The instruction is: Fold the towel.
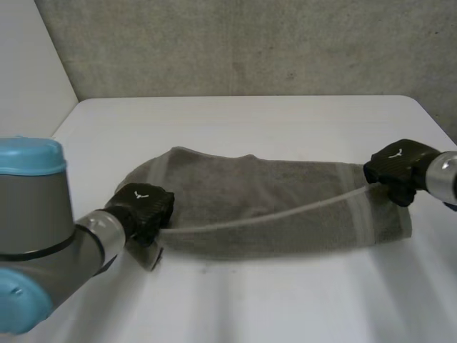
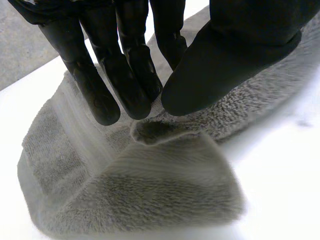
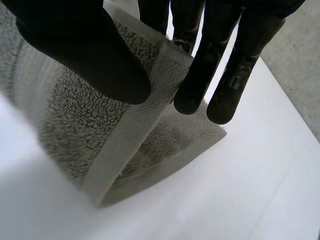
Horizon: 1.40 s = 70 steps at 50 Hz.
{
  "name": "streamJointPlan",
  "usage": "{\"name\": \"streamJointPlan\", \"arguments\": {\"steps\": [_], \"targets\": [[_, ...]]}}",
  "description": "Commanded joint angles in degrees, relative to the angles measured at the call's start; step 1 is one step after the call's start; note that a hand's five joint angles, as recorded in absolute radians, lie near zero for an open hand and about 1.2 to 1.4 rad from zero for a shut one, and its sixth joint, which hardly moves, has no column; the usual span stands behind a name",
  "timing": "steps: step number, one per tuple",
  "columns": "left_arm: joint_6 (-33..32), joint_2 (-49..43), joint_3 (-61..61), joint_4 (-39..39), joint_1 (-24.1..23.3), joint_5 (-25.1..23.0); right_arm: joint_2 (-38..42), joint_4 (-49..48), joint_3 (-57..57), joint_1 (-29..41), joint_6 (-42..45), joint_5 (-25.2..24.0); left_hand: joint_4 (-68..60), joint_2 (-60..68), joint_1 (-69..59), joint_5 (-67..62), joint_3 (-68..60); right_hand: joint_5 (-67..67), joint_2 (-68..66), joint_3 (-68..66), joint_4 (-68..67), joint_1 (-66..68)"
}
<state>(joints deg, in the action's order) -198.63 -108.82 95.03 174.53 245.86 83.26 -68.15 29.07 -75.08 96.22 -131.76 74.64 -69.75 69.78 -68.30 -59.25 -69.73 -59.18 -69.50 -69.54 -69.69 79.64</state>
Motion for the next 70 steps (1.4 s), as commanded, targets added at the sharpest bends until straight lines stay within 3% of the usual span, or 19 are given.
{"name": "streamJointPlan", "arguments": {"steps": [1,8,12,15,19,22,24,27,29,34,39,44,51,53,56,70], "targets": [[-0.7,-10.6,-16.5,11.5,0.1,0.1,10.4,-15.2,12.7,2.9,-11.6,1.0,-10.3,10.2,-11.7,-10.7,-10.3,-10.8,-10.5,-10.5,-10.3,0.4],[-0.2,-12.8,-38.2,17.0,0.1,0.1,10.0,-32.0,21.8,3.4,-25.0,2.0,-10.3,10.2,-11.7,-10.7,-10.3,-10.8,-10.5,-10.5,-10.3,0.4],[1.7,-11.7,-48.2,24.8,0.1,0.2,2.8,-48.8,19.4,2.6,-36.3,4.4,-10.3,10.2,-11.7,-10.7,-10.3,-10.8,-10.5,-10.5,-10.3,0.4],[3.9,-8.9,-49.1,27.4,0.1,0.5,-1.6,-54.7,15.7,2.4,-39.6,4.6,-10.3,10.2,-11.7,-10.7,-10.3,-10.8,-10.5,-10.5,-10.3,0.4],[6.7,-5.5,-45.7,26.8,0.3,0.3,-4.5,-53.1,12.9,2.4,-39.6,3.1,-10.3,10.2,-11.7,-10.7,-10.3,-10.8,-10.5,-10.5,-10.3,0.4],[8.2,-2.8,-37.7,23.5,0.8,0.2,-6.7,-47.6,10.4,2.2,-39.3,-1.2,-10.3,10.2,-11.7,-10.7,-10.3,-10.8,-10.5,-10.5,-10.3,0.4],[8.2,-1.2,-32.6,20.9,1.4,0.0,-7.2,-38.5,7.8,-0.2,-37.0,-7.8,-10.3,10.2,-11.7,-10.7,-10.3,-10.8,-10.5,-10.5,-10.3,0.4],[8.0,1.3,-22.5,16.5,2.3,-1.7,-7.1,-34.2,6.2,-1.6,-34.7,-11.0,-10.3,10.2,-11.7,-10.7,-10.3,-10.8,-10.5,-10.5,-10.3,0.4],[7.7,1.9,-13.1,13.8,2.5,-4.2,-6.7,-27.4,2.3,-2.6,-27.6,-14.8,-10.3,10.2,-11.7,-10.7,-10.3,-10.8,-10.5,-10.5,-10.3,0.4],[5.1,0.9,-2.6,13.4,2.3,-6.6,-5.4,-21.7,-5.3,-3.2,-14.7,-14.1,-10.3,10.2,-11.7,-10.7,-10.3,-10.8,-10.5,-10.5,-10.3,0.4],[-0.9,-3.7,1.8,14.3,2.2,-6.8,-2.4,-21.3,-12.6,-3.5,-9.5,-11.3,-10.3,10.2,-11.7,-10.7,-10.3,-10.8,-10.5,-10.5,-10.3,0.4],[-3.5,-6.7,2.4,15.4,2.3,-6.7,-0.8,-24.1,-16.8,-3.9,-9.9,-10.0,-10.3,10.2,-11.7,-10.7,-10.3,-10.8,-10.5,-10.5,-10.3,0.4],[-3.3,-6.9,3.4,19.8,2.3,-6.4,-1.2,-29.0,-19.8,-6.0,-14.9,-9.9,11.1,-11.1,9.6,10.6,11.1,-10.8,-10.5,-10.5,-10.3,0.4],[-3.3,-6.3,4.5,21.4,2.3,-6.3,-1.4,-30.3,-19.9,-7.0,-18.4,-9.9,24.0,-24.0,22.6,23.5,24.0,-10.8,-10.5,-10.5,-10.3,0.4],[-3.3,-5.8,5.6,22.3,2.3,-6.3,-1.4,-30.9,-19.9,-8.1,-21.0,-9.9,28.7,-28.7,27.3,28.2,28.7,-10.8,-10.5,-10.5,-10.3,0.4],[-3.5,-4.6,11.0,22.7,3.4,-5.0,-1.2,-33.0,-20.8,-9.8,-24.4,-8.2,33.6,-33.7,32.2,33.1,33.6,-10.8,-10.5,-10.5,-10.3,0.4]]}}
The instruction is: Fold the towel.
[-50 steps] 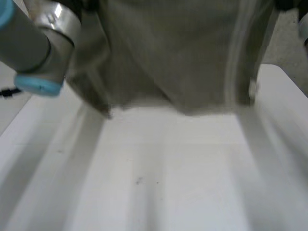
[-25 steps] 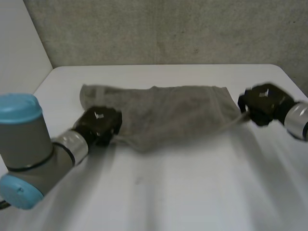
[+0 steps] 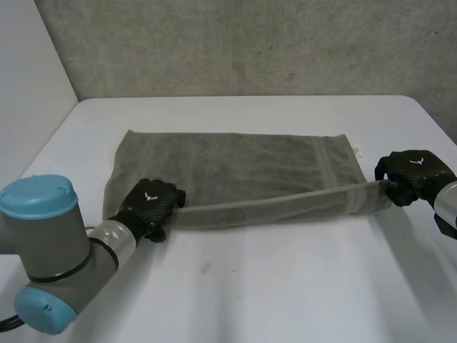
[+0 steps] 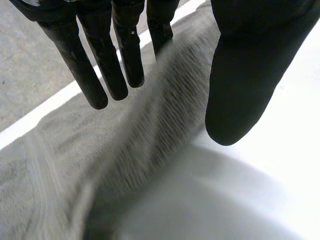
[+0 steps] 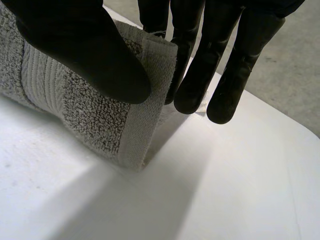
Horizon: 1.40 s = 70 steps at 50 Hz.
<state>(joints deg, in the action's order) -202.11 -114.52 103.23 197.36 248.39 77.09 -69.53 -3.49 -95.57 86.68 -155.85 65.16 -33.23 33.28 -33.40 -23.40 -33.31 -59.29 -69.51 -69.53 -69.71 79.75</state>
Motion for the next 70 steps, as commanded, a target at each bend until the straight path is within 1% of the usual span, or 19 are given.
{"name": "streamJointPlan", "arguments": {"steps": [1,8,13,21,27,38,40,41,43,48,57,59,60,61,64,66,68,69,70], "targets": [[0.0,1.9,3.5,-0.1,1.3,1.7,0.3,-0.6,-0.3,-0.3,-0.3,1.5,-1.4,1.3,-1.2,-1.2,-1.3,-10.7,-10.5,-10.5,-10.3,0.3],[-0.1,4.3,6.5,0.9,3.7,2.4,0.4,-0.6,-0.4,-0.3,-0.3,1.8,1.1,-1.2,1.3,1.3,1.2,-10.7,-10.5,-10.5,-10.3,0.3],[0.0,5.3,8.2,7.1,7.2,3.5,0.6,-0.9,-0.6,-0.2,-0.2,1.8,0.3,-0.4,0.5,0.5,0.4,-10.7,-10.5,-10.5,-10.3,0.3],[0.0,2.2,7.3,12.3,9.0,5.2,0.7,-1.1,-1.3,-0.2,-0.2,1.8,-0.9,0.8,-0.7,-0.7,-0.8,-10.7,-10.5,-10.5,-10.3,0.3],[-0.3,0.9,6.0,12.0,9.6,5.3,0.7,-1.1,-1.3,-0.3,-0.2,1.8,-0.9,0.8,-0.7,-0.7,-0.8,-10.7,-10.5,-10.5,-10.3,0.3],[-0.9,1.7,6.5,11.4,12.6,5.3,0.7,-2.0,-1.3,-0.6,0.0,2.7,-1.4,1.3,-1.2,-1.2,-1.3,-10.7,-10.5,-10.5,-10.3,0.3],[-0.9,1.7,6.5,11.2,13.1,5.2,0.6,-2.0,-1.4,-0.6,0.0,2.8,-6.9,6.8,-6.7,-6.7,-6.8,-10.7,-10.5,-10.5,-10.3,0.3],[-0.9,1.7,6.5,11.2,13.1,5.2,0.6,-2.0,-1.4,-0.6,0.0,2.8,-6.9,6.9,-6.8,-6.8,-6.8,-10.7,-10.5,-10.5,-10.3,0.3],[-0.9,1.4,6.7,10.9,13.1,5.0,0.5,-2.0,-1.6,-0.5,0.0,2.8,-16.8,16.7,-16.6,-16.6,-16.7,-10.7,-10.5,-10.5,-10.3,0.3],[-0.8,1.1,7.5,10.1,13.1,4.8,0.4,-2.0,-1.8,-0.4,0.0,2.8,-22.7,22.7,-22.6,-22.6,-22.6,-10.7,-10.5,-10.5,-10.3,0.3],[-0.4,1.9,8.1,7.1,12.2,4.6,0.4,-2.0,-2.0,-0.2,0.2,2.7,-20.9,20.8,-20.7,-20.7,-20.8,-10.7,-10.5,-10.5,-10.3,0.3],[-0.3,2.2,8.2,5.8,12.0,4.6,0.5,-1.9,-2.0,-0.1,0.3,2.7,-12.0,12.0,-11.9,-11.9,-11.9,-10.7,-10.5,-10.5,-10.3,0.3],[-0.3,2.2,8.2,5.8,12.0,4.6,0.5,-1.9,-2.1,0.0,0.2,2.6,-12.0,11.9,-11.8,-11.8,-11.9,-10.7,-10.5,-10.5,-10.3,0.3],[-0.3,2.3,8.2,5.4,11.9,4.6,0.5,-1.9,-2.1,0.0,0.2,2.6,-7.8,7.8,-7.6,-7.6,-7.7,-10.7,-10.5,-10.5,-10.3,0.3],[-0.2,2.2,8.2,5.1,11.9,4.6,0.4,-2.0,-2.3,0.0,0.2,2.6,-7.8,7.7,-7.6,-7.6,-7.7,-10.7,-10.5,-10.5,-10.3,0.3],[-0.3,2.1,8.2,5.1,11.9,4.7,0.3,-2.0,-2.4,0.0,0.2,2.5,-9.4,9.4,-9.3,-9.3,-9.4,-10.7,-10.5,-10.5,-10.3,0.3],[-0.4,1.9,8.2,5.1,11.9,4.8,0.3,-2.0,-2.5,-0.1,0.2,2.5,-25.2,25.1,-25.0,-25.0,-25.1,-10.7,-10.5,-10.5,-10.3,0.3],[-0.4,1.9,8.2,5.1,11.9,4.8,0.3,-2.0,-2.5,-0.1,0.2,2.5,-25.3,25.2,-25.1,-25.1,-25.2,-10.7,-10.5,-10.5,-10.3,0.3],[-0.5,1.9,8.2,5.1,12.0,4.9,0.3,-2.0,-2.5,-0.2,0.2,2.4,-34.4,34.4,-34.2,-34.3,-34.3,-10.7,-10.5,-10.5,-10.3,0.3]]}}
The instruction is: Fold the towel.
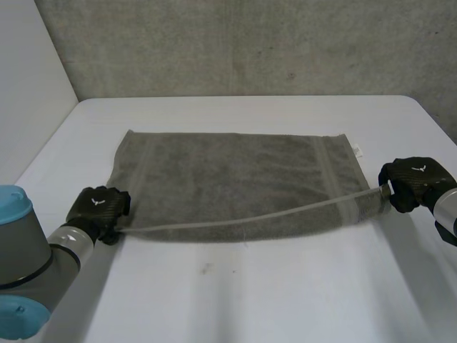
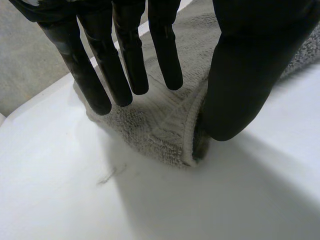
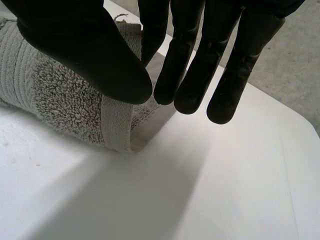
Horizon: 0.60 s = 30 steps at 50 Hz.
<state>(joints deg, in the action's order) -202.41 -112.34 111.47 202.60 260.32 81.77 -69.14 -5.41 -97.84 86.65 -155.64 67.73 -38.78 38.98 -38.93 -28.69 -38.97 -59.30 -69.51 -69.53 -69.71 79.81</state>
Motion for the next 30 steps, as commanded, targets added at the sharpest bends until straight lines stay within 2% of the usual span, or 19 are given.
{"name": "streamJointPlan", "arguments": {"steps": [1,2,3,15,23,25,26,27,28,30], "targets": [[-0.2,-0.3,0.0,-0.1,0.1,0.2,0.0,0.0,-0.2,-0.2,0.0,-0.3,-29.0,28.8,-28.8,-29.0,-28.8,-10.7,-10.5,-10.5,-10.3,0.2],[-0.2,-0.4,0.0,0.0,0.1,0.3,0.0,0.0,-0.2,-0.2,0.0,-0.3,-39.6,39.4,-39.5,-39.7,-39.4,-10.7,-10.5,-10.5,-10.3,0.2],[-0.3,-0.4,0.0,0.0,0.1,0.3,0.1,0.0,-0.2,-0.1,0.1,-0.3,-41.2,41.0,-41.1,-41.3,-41.0,-10.7,-10.5,-10.5,-10.3,0.2],[-0.4,1.7,-1.2,0.0,0.4,0.0,0.7,0.5,0.6,-0.1,0.2,0.2,-41.2,41.0,-41.1,-41.3,-41.0,-10.7,-10.5,-10.5,-10.3,0.2],[-0.7,1.7,-7.5,-1.3,-0.8,-2.1,2.8,3.1,3.1,0.0,-0.1,2.2,-41.2,41.0,-41.1,-41.3,-41.0,-10.7,-10.5,-10.5,-10.3,0.2],[-1.6,-0.2,-13.4,-7.0,-0.9,-3.3,3.4,5.0,4.1,0.1,0.1,3.8,-41.2,41.0,-41.1,-41.3,-41.0,-10.7,-10.5,-10.5,-10.3,0.2],[-1.6,-0.3,-13.5,-7.0,-0.9,-3.3,3.4,5.0,4.1,0.1,0.1,3.8,-41.2,41.0,-41.1,-41.3,-41.0,-10.7,-10.5,-10.5,-10.3,0.2],[-2.5,-1.7,-16.8,-11.2,-0.9,-3.7,3.6,5.2,4.3,0.2,0.2,4.2,-41.2,41.0,-41.1,-41.3,-41.0,-10.7,-10.5,-10.5,-10.3,0.2],[-2.5,-1.7,-16.8,-11.3,-0.9,-3.7,3.7,5.2,4.3,0.2,0.3,4.5,-41.2,41.0,-41.1,-41.3,-41.0,-10.7,-10.5,-10.5,-10.3,0.2],[-5.2,-3.9,-22.0,-19.6,-1.3,-4.4,3.8,5.4,4.2,0.2,0.2,4.4,-41.2,41.0,-41.1,-41.3,-41.0,-10.7,-10.5,-10.5,-10.3,0.2]]}}
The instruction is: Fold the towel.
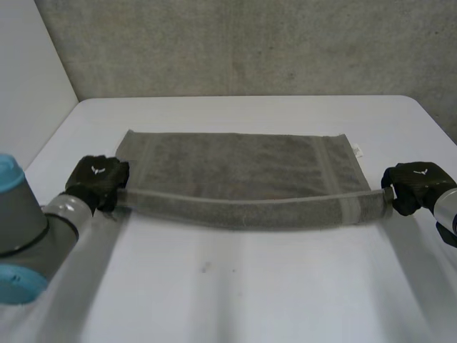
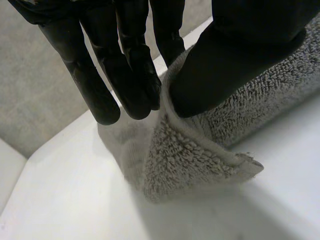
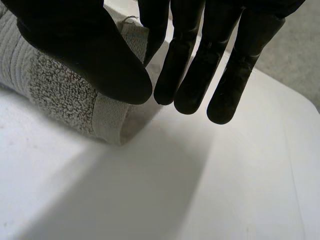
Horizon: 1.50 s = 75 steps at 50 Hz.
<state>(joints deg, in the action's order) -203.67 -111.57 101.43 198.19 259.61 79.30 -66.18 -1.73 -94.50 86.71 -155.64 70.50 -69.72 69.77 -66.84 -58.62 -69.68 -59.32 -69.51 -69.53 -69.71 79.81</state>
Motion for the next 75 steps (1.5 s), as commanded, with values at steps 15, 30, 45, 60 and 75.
{"name": "streamJointPlan", "arguments": {"steps": [15,30,45,60,75], "targets": [[-6.2,-1.8,-3.4,-15.1,-1.4,-3.9,-2.5,7.8,1.3,-0.1,-0.3,1.6,-10.3,10.2,-13.2,-11.4,-10.3,51.6,51.8,51.8,52.0,-62.1],[-6.0,0.9,-2.4,-12.9,-2.3,-3.8,-9.0,10.4,-2.9,1.7,-1.8,0.8,-10.3,10.2,-13.2,-11.4,-10.3,59.3,59.5,59.5,59.7,-69.8],[-3.8,0.9,-2.0,-12.7,-2.2,-3.9,-0.4,0.9,0.2,9.7,-1.4,6.0,-10.3,10.2,-13.2,-11.4,-10.3,55.9,56.1,56.1,56.3,-66.4],[-3.8,0.9,-1.9,-12.7,-2.2,-3.9,6.6,1.1,6.3,11.0,-0.5,10.8,-10.3,10.2,-13.2,-11.4,-10.3,6.9,7.1,7.1,7.3,-17.4],[-3.8,9.2,-2.8,-13.6,-1.8,-3.3,-8.9,1.1,7.7,10.5,-1.2,8.6,-10.3,10.2,-13.2,-11.4,-10.3,-10.7,-10.5,-10.5,-10.3,0.2]]}}
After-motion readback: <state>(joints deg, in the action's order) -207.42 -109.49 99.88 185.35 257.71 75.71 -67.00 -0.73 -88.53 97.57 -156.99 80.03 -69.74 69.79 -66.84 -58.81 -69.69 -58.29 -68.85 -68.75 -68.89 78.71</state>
